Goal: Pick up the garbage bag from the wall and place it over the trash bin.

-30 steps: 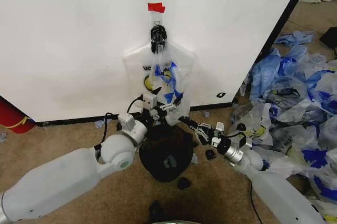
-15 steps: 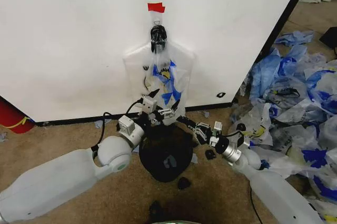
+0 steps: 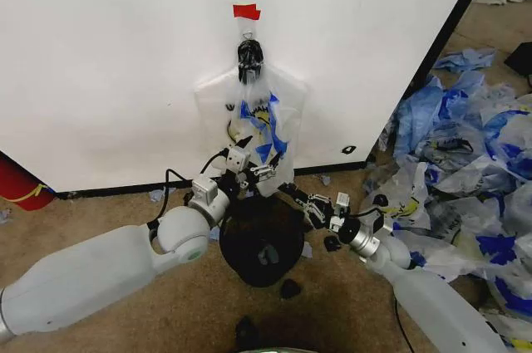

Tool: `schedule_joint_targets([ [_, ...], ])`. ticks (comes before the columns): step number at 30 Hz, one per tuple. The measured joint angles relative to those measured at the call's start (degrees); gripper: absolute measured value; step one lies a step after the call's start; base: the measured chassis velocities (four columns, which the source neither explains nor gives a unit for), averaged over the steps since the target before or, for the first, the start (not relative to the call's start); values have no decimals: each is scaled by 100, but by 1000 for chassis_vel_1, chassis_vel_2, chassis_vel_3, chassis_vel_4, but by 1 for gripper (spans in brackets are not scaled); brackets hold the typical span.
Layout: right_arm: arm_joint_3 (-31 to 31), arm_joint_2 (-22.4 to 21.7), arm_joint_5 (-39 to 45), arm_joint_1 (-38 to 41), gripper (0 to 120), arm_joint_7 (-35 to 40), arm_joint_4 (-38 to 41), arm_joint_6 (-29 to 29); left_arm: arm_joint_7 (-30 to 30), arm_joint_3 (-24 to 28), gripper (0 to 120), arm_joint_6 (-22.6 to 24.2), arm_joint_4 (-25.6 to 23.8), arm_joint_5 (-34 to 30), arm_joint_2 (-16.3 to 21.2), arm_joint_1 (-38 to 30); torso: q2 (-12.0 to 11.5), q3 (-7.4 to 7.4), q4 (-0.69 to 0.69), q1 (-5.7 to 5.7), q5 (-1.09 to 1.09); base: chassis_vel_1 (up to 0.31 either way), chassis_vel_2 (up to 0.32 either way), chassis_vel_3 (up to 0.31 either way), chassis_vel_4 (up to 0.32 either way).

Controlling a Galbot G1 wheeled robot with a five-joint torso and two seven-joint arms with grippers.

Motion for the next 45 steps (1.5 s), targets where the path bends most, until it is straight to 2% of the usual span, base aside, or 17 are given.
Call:
schedule_joint_targets([
  [7,20,20,-21,-84,0,19,39,9,-112,246,86,122,64,177,35,-180,0,0,0,0,0,0,0,0,0],
  [11,24,38,-43,-106,0,42,58,16,-218,397,67,261,54,302,132,-377,0,0,0,0,0,0,0,0,0],
  [13,24,40,-45,-106,0,50,61,17,-224,447,63,295,48,323,163,-428,0,0,1,0,0,0,0,0,0],
  [17,17,65,-55,-105,0,67,75,20,-251,609,45,459,4,405,283,-583,0,0,1,0,0,0,0,0,0],
  [23,3,87,-76,-111,0,81,75,28,-256,737,29,567,-48,405,372,-711,0,0,1,0,0,0,0,0,0],
  [30,-2,94,-82,-111,0,122,79,36,-254,831,31,584,-105,347,387,-764,0,0,0,0,0,0,0,0,0],
  [35,-19,88,-82,-75,0,191,84,47,-232,904,20,602,-149,291,454,-795,0,0,1,0,0,0,0,0,0],
  [38,-40,92,-82,-63,0,206,86,49,-221,911,18,612,-168,264,472,-800,0,0,0,0,-1,0,0,0,0],
  [42,-80,119,-82,-40,0,231,87,57,-204,914,1,633,-209,186,512,-809,0,0,1,0,0,0,0,0,0],
  [45,-103,123,-83,-38,0,234,86,59,-204,898,0,633,-215,155,524,-811,0,0,1,0,0,0,0,0,0],
])
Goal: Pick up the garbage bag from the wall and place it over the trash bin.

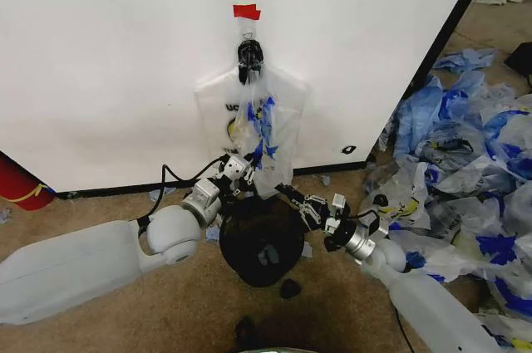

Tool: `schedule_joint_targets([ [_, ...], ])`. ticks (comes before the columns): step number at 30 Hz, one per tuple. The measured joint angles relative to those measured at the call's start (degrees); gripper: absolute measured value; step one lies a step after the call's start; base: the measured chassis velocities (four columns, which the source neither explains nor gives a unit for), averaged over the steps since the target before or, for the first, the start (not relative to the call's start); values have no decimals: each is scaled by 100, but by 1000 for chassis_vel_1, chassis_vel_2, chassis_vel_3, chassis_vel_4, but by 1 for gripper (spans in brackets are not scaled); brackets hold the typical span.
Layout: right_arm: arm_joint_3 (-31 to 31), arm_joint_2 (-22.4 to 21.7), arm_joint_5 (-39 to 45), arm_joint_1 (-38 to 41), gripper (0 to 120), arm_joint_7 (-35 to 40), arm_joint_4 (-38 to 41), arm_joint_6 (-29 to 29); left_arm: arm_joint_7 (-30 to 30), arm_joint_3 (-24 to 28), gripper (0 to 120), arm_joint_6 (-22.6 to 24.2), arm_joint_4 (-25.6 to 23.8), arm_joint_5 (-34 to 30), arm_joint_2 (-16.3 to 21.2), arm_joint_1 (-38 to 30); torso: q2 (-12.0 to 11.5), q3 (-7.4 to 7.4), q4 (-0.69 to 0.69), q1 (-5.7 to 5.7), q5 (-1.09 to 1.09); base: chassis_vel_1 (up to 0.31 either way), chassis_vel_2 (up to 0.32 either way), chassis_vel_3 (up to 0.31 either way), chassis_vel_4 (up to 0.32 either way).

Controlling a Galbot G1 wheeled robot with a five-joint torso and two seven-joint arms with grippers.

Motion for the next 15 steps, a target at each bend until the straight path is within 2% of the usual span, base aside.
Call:
schedule_joint_targets([
  [6,-17,0,10,11,0,2,-49,1,-24,-74,0,-22,-44,-63,78,37,0,0,0,0,0,0,0,0,0],
  [15,-22,21,50,24,0,17,-79,0,-289,-525,0,-36,-307,-285,227,340,0,0,0,0,0,0,0,0,0],
])
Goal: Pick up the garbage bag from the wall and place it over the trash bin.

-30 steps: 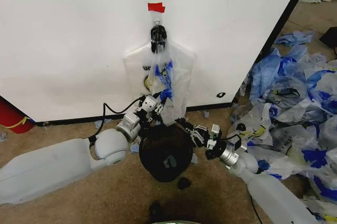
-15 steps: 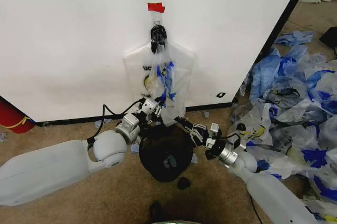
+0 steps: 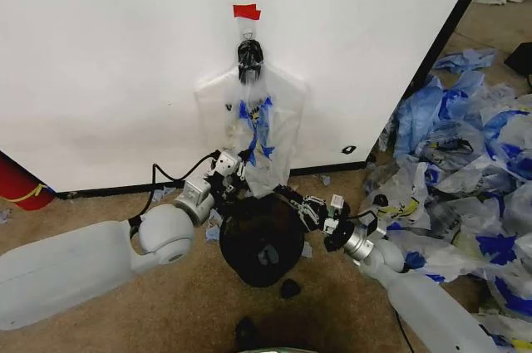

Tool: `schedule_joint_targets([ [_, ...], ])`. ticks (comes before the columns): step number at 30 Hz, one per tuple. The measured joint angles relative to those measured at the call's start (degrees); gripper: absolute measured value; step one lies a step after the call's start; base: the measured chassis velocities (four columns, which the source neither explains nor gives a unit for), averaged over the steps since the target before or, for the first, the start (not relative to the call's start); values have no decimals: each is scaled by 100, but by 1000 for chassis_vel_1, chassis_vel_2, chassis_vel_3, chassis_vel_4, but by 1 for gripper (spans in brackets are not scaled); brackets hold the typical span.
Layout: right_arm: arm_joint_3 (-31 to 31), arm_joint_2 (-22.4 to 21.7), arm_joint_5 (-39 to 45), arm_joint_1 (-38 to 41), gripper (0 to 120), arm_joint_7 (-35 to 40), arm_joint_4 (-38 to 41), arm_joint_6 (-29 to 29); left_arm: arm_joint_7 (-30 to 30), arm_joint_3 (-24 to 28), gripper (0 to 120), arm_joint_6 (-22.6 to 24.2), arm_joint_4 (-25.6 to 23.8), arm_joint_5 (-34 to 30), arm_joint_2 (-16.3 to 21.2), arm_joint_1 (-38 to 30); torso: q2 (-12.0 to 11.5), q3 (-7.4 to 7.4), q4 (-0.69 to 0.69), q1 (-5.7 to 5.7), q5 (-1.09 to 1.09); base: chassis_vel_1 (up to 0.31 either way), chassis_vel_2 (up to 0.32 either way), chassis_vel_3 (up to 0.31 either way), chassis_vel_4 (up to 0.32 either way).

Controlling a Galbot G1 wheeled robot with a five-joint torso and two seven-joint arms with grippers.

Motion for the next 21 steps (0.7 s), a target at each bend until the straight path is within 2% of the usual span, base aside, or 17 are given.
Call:
schedule_joint_targets([
  [9,-1,41,-3,-24,0,25,-19,1,-139,-912,0,-60,-306,-154,159,697,0,0,0,0,0,0,0,0,0],
  [17,19,38,-115,-135,0,150,49,76,-141,-1423,0,-102,-555,-217,332,1311,0,0,0,0,0,0,0,0,0],
  [19,71,-20,-191,-190,10,225,140,97,-139,-1543,0,-107,-588,-216,356,1460,0,0,1,0,1,0,0,0,0],
  [20,78,-28,-198,-196,10,236,151,99,-140,-1553,0,-108,-590,-217,358,1472,0,0,1,0,1,0,0,0,0],
  [21,152,-112,-220,-246,18,305,247,109,-139,-1610,0,-120,-595,-217,366,1532,0,0,1,0,0,0,0,0,0],
])
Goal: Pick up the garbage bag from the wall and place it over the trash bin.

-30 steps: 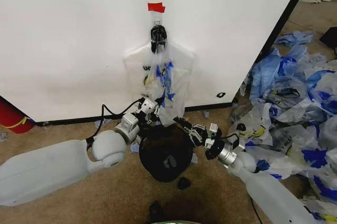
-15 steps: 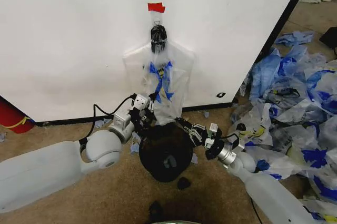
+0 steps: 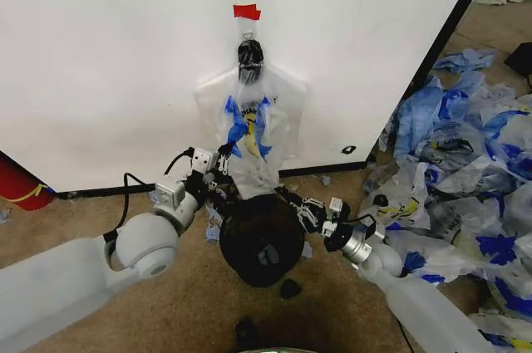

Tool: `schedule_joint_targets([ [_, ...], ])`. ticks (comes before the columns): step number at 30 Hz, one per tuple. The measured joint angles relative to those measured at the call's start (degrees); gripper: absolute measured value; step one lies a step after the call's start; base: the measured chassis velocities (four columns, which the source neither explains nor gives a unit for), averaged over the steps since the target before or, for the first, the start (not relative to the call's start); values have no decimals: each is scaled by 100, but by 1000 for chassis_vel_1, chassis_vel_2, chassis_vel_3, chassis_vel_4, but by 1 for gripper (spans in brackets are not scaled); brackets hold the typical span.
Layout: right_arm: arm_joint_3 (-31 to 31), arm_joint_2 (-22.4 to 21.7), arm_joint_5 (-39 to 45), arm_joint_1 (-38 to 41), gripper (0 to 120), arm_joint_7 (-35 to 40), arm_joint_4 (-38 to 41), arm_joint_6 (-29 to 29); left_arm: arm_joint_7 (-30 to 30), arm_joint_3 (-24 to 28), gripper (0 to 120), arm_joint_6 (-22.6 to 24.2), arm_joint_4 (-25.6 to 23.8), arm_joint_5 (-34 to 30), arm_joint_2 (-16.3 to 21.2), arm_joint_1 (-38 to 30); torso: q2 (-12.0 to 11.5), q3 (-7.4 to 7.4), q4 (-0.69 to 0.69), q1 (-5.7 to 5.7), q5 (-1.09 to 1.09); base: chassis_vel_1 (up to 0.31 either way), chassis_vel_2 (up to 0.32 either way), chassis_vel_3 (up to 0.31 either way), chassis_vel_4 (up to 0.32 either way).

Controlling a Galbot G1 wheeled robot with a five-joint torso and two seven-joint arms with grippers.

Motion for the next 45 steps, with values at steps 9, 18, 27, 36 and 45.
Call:
schedule_joint_targets([
  [9,477,-633,126,-272,48,179,514,-30,10,-129,0,-45,0,-97,-3,-6,0,0,-2,0,2,0,0,0,0],
  [18,195,-1121,578,387,81,715,1350,-142,-44,-231,0,-49,-74,-213,12,58,1,0,0,0,0,0,0,0,0],
  [27,-1325,-828,618,2067,100,970,649,-107,-118,-490,0,-140,-74,-298,9,342,1,1,0,0,-1,0,0,0,0],
  [36,-2105,-282,546,2751,88,1109,134,7,-130,-619,0,-187,-70,-315,5,543,1,1,-1,0,-2,0,0,0,0],
  [45,-2470,-3,755,3067,91,933,-253,-43,-134,-593,0,-201,-22,-315,-36,501,1,1,0,0,0,0,0,0,0],
])
